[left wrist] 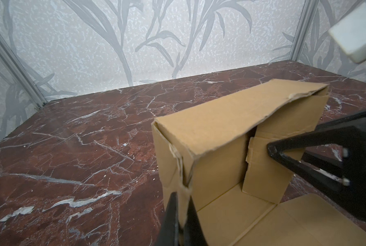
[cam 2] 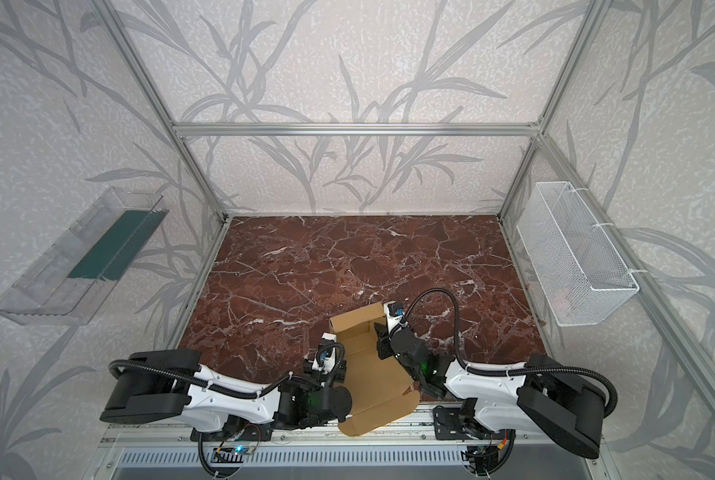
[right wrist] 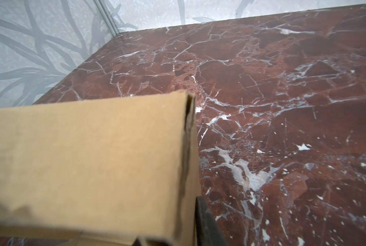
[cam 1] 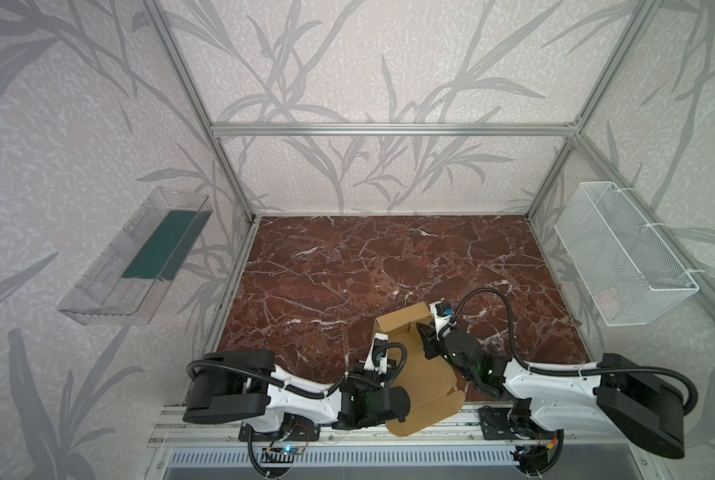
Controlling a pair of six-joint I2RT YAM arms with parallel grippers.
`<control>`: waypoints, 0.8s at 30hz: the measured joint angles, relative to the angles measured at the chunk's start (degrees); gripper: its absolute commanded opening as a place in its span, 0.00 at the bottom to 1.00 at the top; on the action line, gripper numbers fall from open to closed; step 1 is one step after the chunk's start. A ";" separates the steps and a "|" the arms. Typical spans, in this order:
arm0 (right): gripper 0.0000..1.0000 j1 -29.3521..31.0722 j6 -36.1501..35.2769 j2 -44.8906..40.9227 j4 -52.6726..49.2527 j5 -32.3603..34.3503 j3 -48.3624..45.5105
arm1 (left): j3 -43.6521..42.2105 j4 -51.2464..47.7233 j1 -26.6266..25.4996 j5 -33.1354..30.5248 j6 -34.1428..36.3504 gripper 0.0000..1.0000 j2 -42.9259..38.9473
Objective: Fold the paper box
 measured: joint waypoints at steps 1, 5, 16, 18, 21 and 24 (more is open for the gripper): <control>0.22 0.37 0.44 0.20 -1.07 1.09 0.55 | 0.24 -0.46 0.00 -0.02 -0.33 0.00 0.00; 0.19 1.64 2.67 1.05 -6.69 5.35 3.32 | 0.81 -3.02 0.00 0.00 -2.27 0.00 0.00; 0.11 3.89 8.39 1.01 -22.86 10.95 10.12 | 5.81 -13.81 0.00 0.09 -8.22 0.00 0.00; 0.08 3.89 9.86 0.96 -25.11 11.39 11.10 | 7.17 -16.63 0.00 0.09 -9.90 0.00 0.00; 0.00 4.00 11.91 0.68 -27.50 11.41 11.63 | 9.25 -21.70 0.02 0.50 -12.87 0.00 0.00; 0.00 4.17 13.49 0.20 -29.75 11.41 12.13 | 11.26 -27.04 0.00 1.22 -16.39 0.00 0.02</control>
